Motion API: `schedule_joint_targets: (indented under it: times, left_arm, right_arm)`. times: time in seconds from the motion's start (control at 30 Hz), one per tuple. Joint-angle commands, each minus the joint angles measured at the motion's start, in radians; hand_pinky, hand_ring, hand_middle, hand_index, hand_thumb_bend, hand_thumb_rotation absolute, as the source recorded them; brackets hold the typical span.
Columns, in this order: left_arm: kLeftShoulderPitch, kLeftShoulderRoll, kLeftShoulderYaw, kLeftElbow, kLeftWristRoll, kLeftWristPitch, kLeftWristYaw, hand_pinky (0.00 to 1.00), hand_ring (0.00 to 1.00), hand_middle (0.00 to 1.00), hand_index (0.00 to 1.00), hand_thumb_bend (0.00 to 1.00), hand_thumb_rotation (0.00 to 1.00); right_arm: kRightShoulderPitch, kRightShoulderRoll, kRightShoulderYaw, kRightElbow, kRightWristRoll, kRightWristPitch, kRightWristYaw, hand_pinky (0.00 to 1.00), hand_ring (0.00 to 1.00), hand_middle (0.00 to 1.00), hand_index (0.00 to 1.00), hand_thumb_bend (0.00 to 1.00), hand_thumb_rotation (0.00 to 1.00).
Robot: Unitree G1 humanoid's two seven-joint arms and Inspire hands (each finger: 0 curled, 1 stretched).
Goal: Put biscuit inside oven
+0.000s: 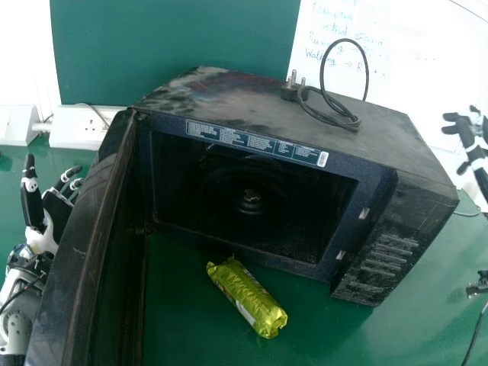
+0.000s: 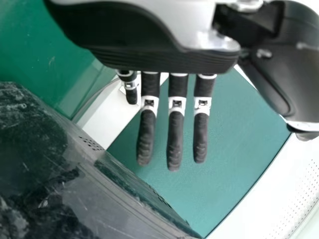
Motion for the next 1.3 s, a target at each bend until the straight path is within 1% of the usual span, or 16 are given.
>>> schedule_joint_targets:
  times: [0.0,0.1,0.27,0.37,0.43,0.5,0.57,0.63,0.73,0.8,0.87,0.97,1.03,1.13,1.2,1.27]
  left_arm:
    - [0.005,-0.004,0.01,-0.004,0.003,-0.006,0.001,0.25,0.33,0.41,0.49,0.52,0.08]
    - [0.005,-0.004,0.01,-0.005,0.002,-0.007,-0.002,0.25,0.34,0.41,0.49,0.52,0.08]
    - [0.004,-0.004,0.013,-0.003,-0.006,0.002,-0.002,0.25,0.33,0.41,0.49,0.52,0.08]
    - [0.005,-0.003,0.01,-0.005,0.001,-0.004,-0.003,0.25,0.33,0.41,0.49,0.52,0.08]
    - [0.006,-0.004,0.01,-0.007,0.002,-0.005,-0.001,0.25,0.33,0.42,0.49,0.52,0.08]
    - [0.006,-0.005,0.01,-0.008,0.003,-0.005,0.001,0.25,0.33,0.42,0.49,0.52,0.08]
    - [0.006,-0.005,0.01,-0.007,0.003,-0.004,0.002,0.25,0.33,0.41,0.49,0.52,0.08]
    - [0.006,-0.005,0.009,-0.009,0.003,-0.003,0.004,0.25,0.33,0.41,0.49,0.52,0.08]
    - [0.006,-0.009,0.007,-0.015,0.001,0.0,0.008,0.24,0.33,0.41,0.49,0.52,0.08]
    - [0.005,-0.011,0.005,-0.013,0.002,-0.002,0.004,0.24,0.33,0.41,0.49,0.52,0.08]
    - [0.005,-0.014,0.002,-0.012,0.006,-0.007,0.003,0.25,0.34,0.42,0.49,0.52,0.08]
    - [0.003,-0.023,-0.002,-0.017,0.007,-0.001,0.014,0.25,0.34,0.42,0.49,0.52,0.08]
    - [0.002,-0.027,-0.005,-0.019,0.012,-0.003,0.016,0.25,0.33,0.41,0.49,0.52,0.08]
    - [0.0,-0.033,-0.008,-0.021,0.015,-0.003,0.016,0.25,0.33,0.41,0.49,0.52,0.08]
    - [0.0,-0.037,-0.01,-0.022,0.018,-0.006,0.015,0.24,0.33,0.41,0.49,0.52,0.08]
    - [0.0,-0.04,-0.012,-0.024,0.021,-0.007,0.016,0.24,0.32,0.41,0.49,0.52,0.08]
  right_arm:
    - [0.004,-0.032,-0.018,0.025,0.078,-0.048,0.059,0.5,0.65,0.72,0.76,0.82,0.44]
    - [0.007,-0.049,-0.027,0.058,0.157,-0.088,0.12,0.54,0.68,0.75,0.77,0.82,0.34]
    - [0.032,-0.08,-0.036,0.081,0.235,-0.097,0.209,0.58,0.75,0.8,0.8,0.87,0.3]
    - [0.078,-0.129,-0.046,0.089,0.224,-0.126,0.292,0.59,0.76,0.81,0.84,0.89,0.41]
    - [0.091,-0.142,-0.038,0.094,0.234,-0.148,0.328,0.47,0.68,0.79,0.85,0.89,0.45]
    - [0.094,-0.156,-0.018,0.106,0.23,-0.193,0.353,0.48,0.66,0.75,0.86,0.9,0.53]
    - [0.087,-0.155,0.011,0.109,0.244,-0.216,0.365,0.56,0.73,0.8,0.87,0.95,0.57]
    - [0.075,-0.153,0.042,0.126,0.27,-0.251,0.383,0.58,0.74,0.8,0.86,0.94,0.57]
    - [0.076,-0.192,0.074,0.11,0.326,-0.182,0.423,0.62,0.79,0.84,0.89,0.94,0.63]
    - [0.059,-0.21,0.102,0.118,0.368,-0.162,0.451,0.6,0.8,0.86,0.95,0.89,0.53]
    - [0.053,-0.221,0.12,0.117,0.357,-0.149,0.447,0.57,0.78,0.85,0.94,0.91,0.54]
    - [0.052,-0.202,0.13,0.102,0.342,-0.138,0.421,0.52,0.73,0.81,0.9,0.95,0.5]
    - [0.048,-0.169,0.141,0.12,0.334,-0.191,0.409,0.5,0.71,0.78,0.87,0.92,0.49]
    - [0.034,-0.111,0.177,0.17,0.311,-0.313,0.389,0.49,0.67,0.76,0.85,0.95,0.59]
    - [0.04,-0.11,0.187,0.176,0.288,-0.337,0.384,0.53,0.7,0.78,0.86,0.99,0.64]
    - [0.041,-0.119,0.192,0.177,0.28,-0.339,0.384,0.56,0.7,0.78,0.85,1.0,0.63]
